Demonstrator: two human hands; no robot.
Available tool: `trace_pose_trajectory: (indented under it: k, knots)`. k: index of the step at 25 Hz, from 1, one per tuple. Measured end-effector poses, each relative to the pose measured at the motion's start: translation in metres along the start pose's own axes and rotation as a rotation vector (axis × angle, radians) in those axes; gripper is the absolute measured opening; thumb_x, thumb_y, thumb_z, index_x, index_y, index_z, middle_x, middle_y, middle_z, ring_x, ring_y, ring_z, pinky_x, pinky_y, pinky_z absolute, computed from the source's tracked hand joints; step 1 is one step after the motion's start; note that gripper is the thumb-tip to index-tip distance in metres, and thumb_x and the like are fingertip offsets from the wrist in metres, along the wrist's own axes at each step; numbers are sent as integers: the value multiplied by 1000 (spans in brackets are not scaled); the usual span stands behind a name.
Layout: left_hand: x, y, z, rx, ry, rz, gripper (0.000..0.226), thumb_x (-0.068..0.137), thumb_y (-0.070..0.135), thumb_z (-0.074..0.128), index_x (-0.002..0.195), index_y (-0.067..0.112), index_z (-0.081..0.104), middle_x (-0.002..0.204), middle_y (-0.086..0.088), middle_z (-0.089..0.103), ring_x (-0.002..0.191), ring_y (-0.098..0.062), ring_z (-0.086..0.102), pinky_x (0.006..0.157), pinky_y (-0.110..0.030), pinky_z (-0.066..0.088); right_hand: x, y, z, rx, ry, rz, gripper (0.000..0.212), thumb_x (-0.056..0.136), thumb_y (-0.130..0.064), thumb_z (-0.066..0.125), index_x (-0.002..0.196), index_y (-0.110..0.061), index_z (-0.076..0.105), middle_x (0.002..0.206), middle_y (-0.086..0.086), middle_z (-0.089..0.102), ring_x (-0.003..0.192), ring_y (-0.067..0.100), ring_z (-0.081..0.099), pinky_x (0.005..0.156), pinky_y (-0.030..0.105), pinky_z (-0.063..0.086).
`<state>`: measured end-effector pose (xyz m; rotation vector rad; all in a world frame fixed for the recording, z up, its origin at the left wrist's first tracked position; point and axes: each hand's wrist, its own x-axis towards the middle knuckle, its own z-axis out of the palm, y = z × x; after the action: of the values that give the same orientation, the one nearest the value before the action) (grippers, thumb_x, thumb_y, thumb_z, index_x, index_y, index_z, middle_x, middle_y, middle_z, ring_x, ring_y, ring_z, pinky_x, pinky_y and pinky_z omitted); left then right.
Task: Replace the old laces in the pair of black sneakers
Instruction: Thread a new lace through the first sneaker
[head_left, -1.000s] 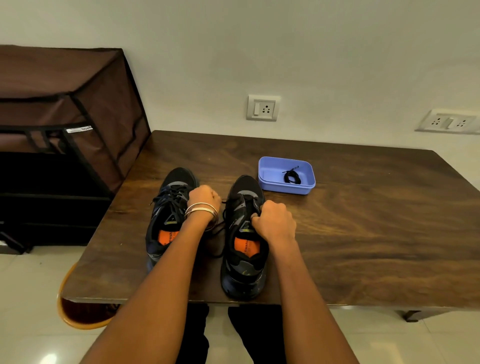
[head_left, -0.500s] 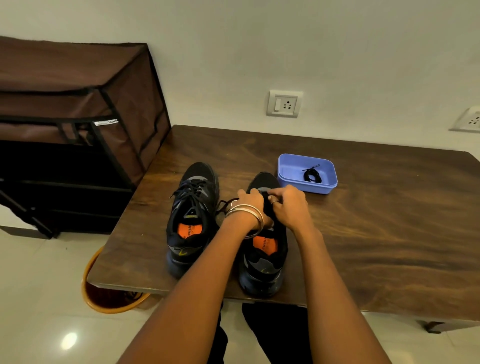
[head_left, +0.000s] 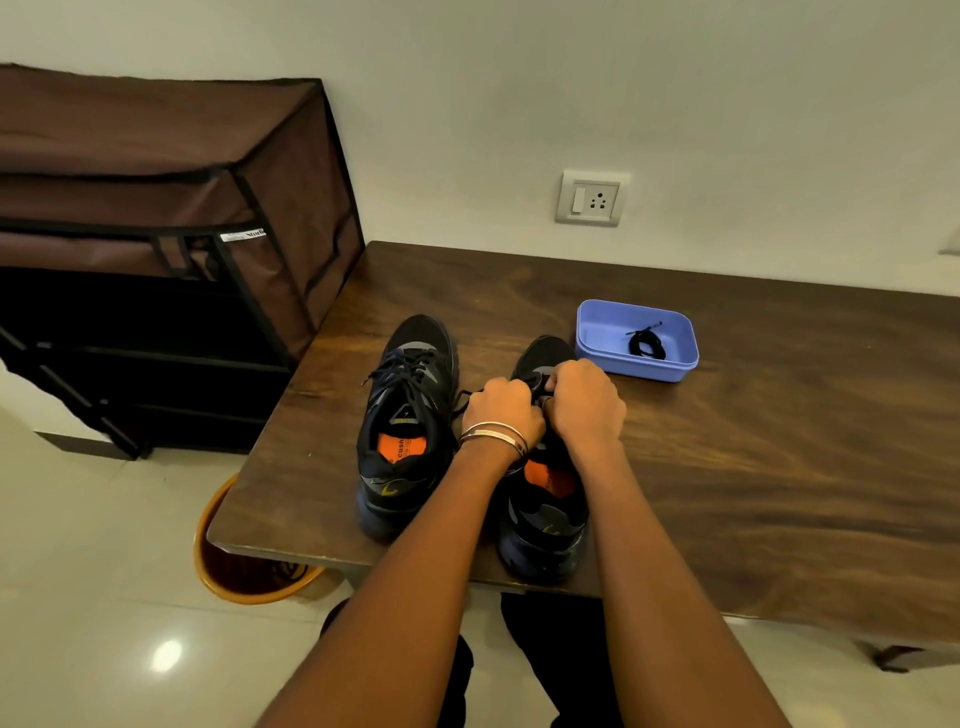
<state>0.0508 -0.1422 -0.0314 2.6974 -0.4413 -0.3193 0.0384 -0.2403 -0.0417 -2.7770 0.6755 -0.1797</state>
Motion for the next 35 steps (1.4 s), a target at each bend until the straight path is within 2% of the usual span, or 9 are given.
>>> trace_pose_trajectory:
  k: [6,10,13,16,22,26,29,31,35]
  knots:
    - [-4,5,0,13,-27,-57,35,95,27,51,120,4,57,128,-15,49,116,-40,52,89,-43,45,10,13,5,351,32,242,17,98,-24,55,106,-9,57,102,9,63,100,29,55,77,35,39]
    - [-5,6,4,-13,-26,-116,35,95,26,53,124,6,56,130,-15,49,118,-38,52,92,-42,46,15,23,6,819,121,605,19,97,-25,51,105,-8,55,98,10,70,84,25,68,78,41,57]
    - [-5,7,6,-29,-7,-149,36,94,28,54,124,8,57,130,-14,49,117,-36,53,91,-41,47,9,22,0,688,127,365,24,93,-20,63,114,-13,51,109,9,60,105,31,60,87,42,51]
    - [-5,7,7,-77,-8,-184,39,94,29,54,126,8,56,134,-14,45,119,-36,51,93,-41,46,3,16,-2,217,-10,40,26,92,-24,65,117,-22,63,130,5,47,126,30,36,100,50,36]
    - [-5,8,6,-92,-30,-194,39,95,27,50,127,6,54,137,-15,42,120,-38,49,94,-42,45,-2,-1,-3,-51,-50,-8,16,93,-24,61,107,-21,68,136,6,44,131,31,29,103,55,28]
    - [-4,7,8,-91,-45,-205,39,94,30,53,126,8,55,136,-14,43,120,-36,51,93,-42,45,-3,2,-9,131,-58,34,13,91,-17,55,102,-22,61,125,4,47,123,28,34,100,52,28]
    - [-3,9,8,-85,-44,-208,39,93,32,58,124,9,57,135,-13,43,118,-36,53,93,-42,47,-1,10,-26,742,280,241,15,92,-5,49,85,-18,53,106,2,56,105,23,49,99,50,38]
    - [-3,9,9,-92,-45,-207,37,93,31,58,123,9,57,134,-13,43,117,-36,53,92,-42,47,-2,16,-32,942,545,326,11,94,-7,51,89,-17,51,104,7,61,98,24,57,93,53,46]
    - [-3,8,8,-106,-43,-215,37,92,32,58,122,10,58,135,-12,43,117,-35,53,92,-42,47,-6,14,-28,503,425,268,35,87,-4,60,118,-19,55,130,6,51,128,27,41,97,48,33]
